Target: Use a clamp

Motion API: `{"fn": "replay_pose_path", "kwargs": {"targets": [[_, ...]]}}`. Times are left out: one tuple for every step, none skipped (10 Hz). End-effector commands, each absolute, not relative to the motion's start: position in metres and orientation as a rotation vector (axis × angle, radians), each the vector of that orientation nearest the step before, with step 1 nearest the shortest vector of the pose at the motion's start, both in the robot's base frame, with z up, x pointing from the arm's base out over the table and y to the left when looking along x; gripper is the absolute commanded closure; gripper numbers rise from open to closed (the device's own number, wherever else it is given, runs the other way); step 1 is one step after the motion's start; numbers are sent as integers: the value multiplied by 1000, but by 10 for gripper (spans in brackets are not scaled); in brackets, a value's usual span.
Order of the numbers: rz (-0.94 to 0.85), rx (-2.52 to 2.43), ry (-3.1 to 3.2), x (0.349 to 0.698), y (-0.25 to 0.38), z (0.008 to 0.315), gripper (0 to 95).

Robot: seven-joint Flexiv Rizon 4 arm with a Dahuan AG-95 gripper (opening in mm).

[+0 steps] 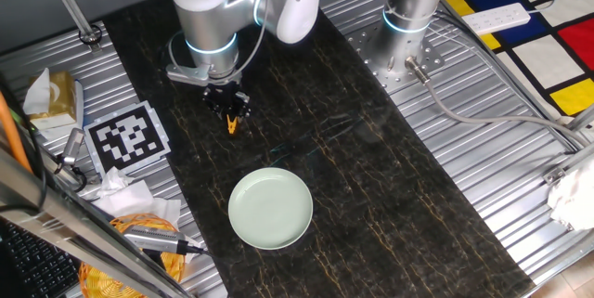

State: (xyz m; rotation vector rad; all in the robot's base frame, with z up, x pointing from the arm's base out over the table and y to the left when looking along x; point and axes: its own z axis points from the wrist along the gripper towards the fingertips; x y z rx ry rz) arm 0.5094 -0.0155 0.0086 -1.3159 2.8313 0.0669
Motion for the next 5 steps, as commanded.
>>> {"fn": "replay_pose_path", "kwargs": {"targets": [[69, -1339, 2824, 510, -15, 8, 570], [68, -1353, 2819, 510, -15, 8, 570], [68, -1370, 2813, 510, -15, 8, 570], [69, -1379, 2810, 510, -15, 8, 570], [70, -1385, 2808, 510, -15, 8, 570]]}}
